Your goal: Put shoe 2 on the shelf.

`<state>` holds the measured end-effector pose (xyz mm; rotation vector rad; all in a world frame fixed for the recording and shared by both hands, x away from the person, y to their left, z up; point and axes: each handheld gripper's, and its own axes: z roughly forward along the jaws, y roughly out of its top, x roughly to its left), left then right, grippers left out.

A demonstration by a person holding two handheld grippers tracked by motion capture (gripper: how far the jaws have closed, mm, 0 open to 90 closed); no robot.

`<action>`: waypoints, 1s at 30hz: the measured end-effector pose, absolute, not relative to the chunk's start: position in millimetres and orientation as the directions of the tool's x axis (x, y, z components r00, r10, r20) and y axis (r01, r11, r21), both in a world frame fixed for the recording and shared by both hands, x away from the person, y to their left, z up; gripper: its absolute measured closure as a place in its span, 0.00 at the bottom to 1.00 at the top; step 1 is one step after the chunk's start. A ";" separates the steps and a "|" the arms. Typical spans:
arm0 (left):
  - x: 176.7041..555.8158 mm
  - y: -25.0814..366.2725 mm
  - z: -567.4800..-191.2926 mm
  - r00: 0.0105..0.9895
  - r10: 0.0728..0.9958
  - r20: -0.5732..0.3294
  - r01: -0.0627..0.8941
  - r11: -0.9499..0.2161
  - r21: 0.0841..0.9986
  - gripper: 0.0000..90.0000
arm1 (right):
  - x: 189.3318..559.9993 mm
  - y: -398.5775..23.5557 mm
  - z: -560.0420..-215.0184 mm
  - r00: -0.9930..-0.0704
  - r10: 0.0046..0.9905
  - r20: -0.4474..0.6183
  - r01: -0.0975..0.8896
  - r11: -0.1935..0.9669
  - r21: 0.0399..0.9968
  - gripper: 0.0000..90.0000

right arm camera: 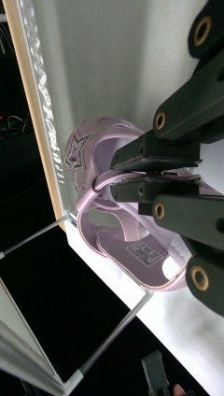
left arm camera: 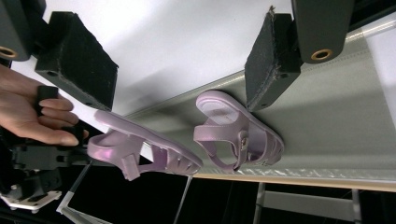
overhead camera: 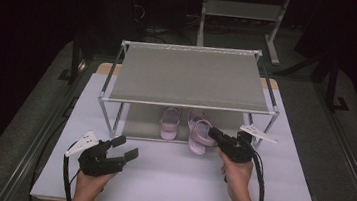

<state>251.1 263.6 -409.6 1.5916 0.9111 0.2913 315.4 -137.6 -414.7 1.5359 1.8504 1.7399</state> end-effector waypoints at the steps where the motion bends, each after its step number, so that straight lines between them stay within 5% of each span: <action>1: 251.3 264.0 -409.4 0.659 0.690 -0.299 0.389 0.027 0.921 0.28 | 316.5 -136.7 -415.4 -0.452 0.741 0.497 0.542 -0.214 0.813 0.93; 30: 252.3 260.4 -409.8 0.671 0.680 -0.297 0.390 0.018 0.921 0.28 | 356.7 -113.3 -436.5 -0.413 0.752 0.514 0.543 -0.250 0.802 0.93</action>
